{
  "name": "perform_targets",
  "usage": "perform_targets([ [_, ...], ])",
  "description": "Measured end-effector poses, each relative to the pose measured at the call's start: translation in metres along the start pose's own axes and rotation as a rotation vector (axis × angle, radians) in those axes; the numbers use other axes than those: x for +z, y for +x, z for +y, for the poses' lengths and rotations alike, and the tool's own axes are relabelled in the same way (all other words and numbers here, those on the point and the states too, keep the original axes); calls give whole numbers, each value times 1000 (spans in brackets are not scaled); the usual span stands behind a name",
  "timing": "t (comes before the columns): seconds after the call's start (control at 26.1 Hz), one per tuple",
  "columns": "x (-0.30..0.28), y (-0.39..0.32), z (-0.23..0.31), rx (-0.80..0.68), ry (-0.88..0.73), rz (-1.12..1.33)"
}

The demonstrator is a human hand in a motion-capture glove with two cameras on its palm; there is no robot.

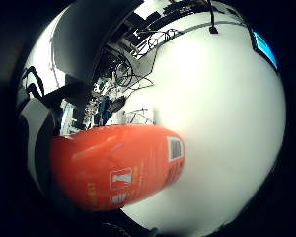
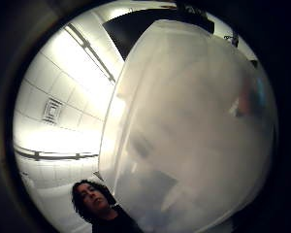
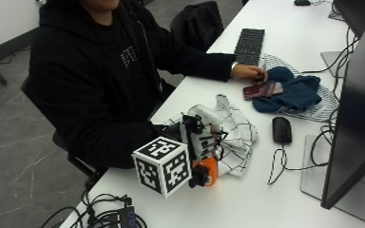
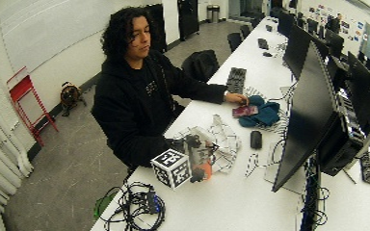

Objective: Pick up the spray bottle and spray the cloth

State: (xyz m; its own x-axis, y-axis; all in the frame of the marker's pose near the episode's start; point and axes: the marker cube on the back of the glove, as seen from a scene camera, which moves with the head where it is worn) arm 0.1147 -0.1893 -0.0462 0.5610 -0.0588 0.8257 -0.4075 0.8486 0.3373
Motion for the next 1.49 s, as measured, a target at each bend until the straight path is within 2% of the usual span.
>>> perform_targets([
  [0.31, 1, 2, 0, -31, 11, -14],
  [0.5, 15, 1, -23, -44, 12, -33],
  [0.8, -13, -20, 2, -54, -441, -77],
  [0.92, -18, -40, 9, -53, -655, -51],
  [1.11, -9, -66, 28, 40, -1046, 192],
  [1.49, 25, -73, 49, 312, -1392, 642],
])
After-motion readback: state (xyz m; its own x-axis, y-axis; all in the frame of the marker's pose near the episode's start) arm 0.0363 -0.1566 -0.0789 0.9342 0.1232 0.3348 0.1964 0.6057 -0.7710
